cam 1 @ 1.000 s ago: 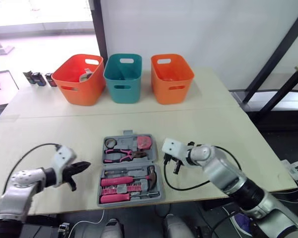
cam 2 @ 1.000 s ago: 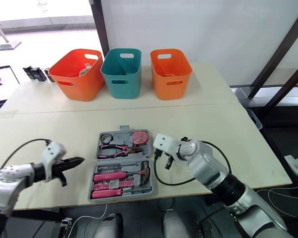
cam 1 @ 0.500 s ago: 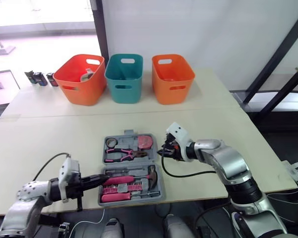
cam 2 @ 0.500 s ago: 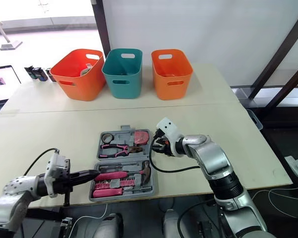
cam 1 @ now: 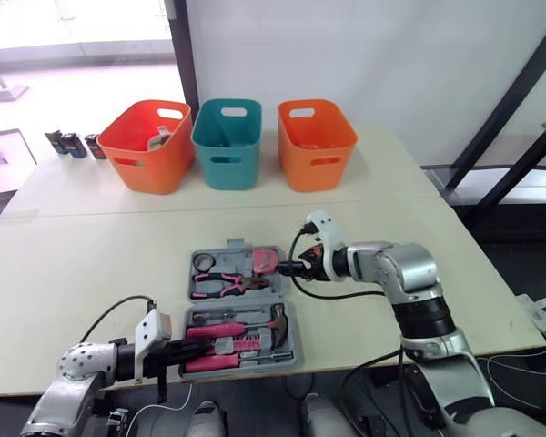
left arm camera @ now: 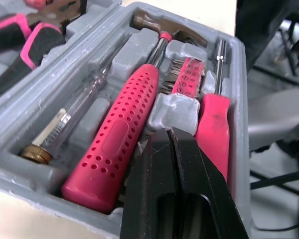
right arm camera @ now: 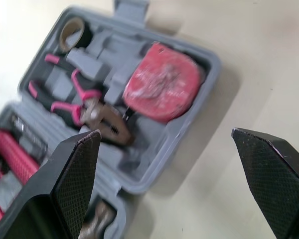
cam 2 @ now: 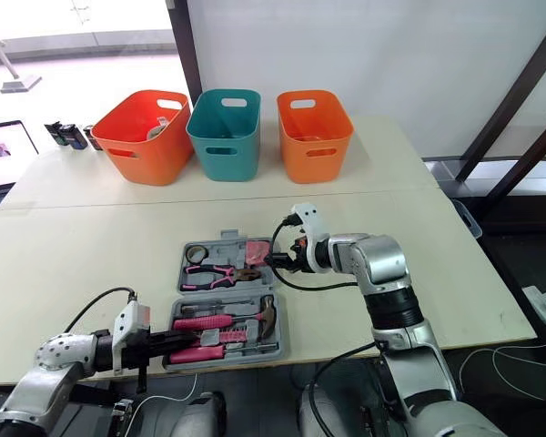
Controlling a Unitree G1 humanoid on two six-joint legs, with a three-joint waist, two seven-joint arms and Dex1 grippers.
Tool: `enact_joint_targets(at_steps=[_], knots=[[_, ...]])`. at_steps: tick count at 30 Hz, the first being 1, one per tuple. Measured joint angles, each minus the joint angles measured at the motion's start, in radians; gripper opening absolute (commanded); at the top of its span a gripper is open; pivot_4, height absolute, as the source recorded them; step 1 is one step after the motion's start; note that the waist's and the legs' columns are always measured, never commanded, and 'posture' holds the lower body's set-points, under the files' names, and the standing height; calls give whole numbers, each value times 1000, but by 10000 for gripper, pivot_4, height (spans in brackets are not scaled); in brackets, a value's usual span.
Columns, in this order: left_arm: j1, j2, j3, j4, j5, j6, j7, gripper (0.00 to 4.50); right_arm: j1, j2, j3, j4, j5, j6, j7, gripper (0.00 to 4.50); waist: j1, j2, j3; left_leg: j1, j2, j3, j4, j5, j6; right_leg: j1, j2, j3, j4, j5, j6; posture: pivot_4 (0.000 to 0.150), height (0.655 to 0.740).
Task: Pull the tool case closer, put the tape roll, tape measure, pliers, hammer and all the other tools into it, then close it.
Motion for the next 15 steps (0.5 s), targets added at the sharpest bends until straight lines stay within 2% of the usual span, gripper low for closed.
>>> enact_joint_targets(at_steps=[9,15], knots=[[-11,19,-23,36,8,-69,-3,0,-88,58,-56,326,25,-58,-17,44447,-3,7,-1,1,0,0,-1,0,0,0,0,0,0,0,1,1500,7400],[-47,42,-51,84,20,-109,-15,0,-210,101,-82,660,21,-274,21,44447,-13,8,-2,15,0,0,-1,0,0,14,1,0,-1,0,0,1500,7400]])
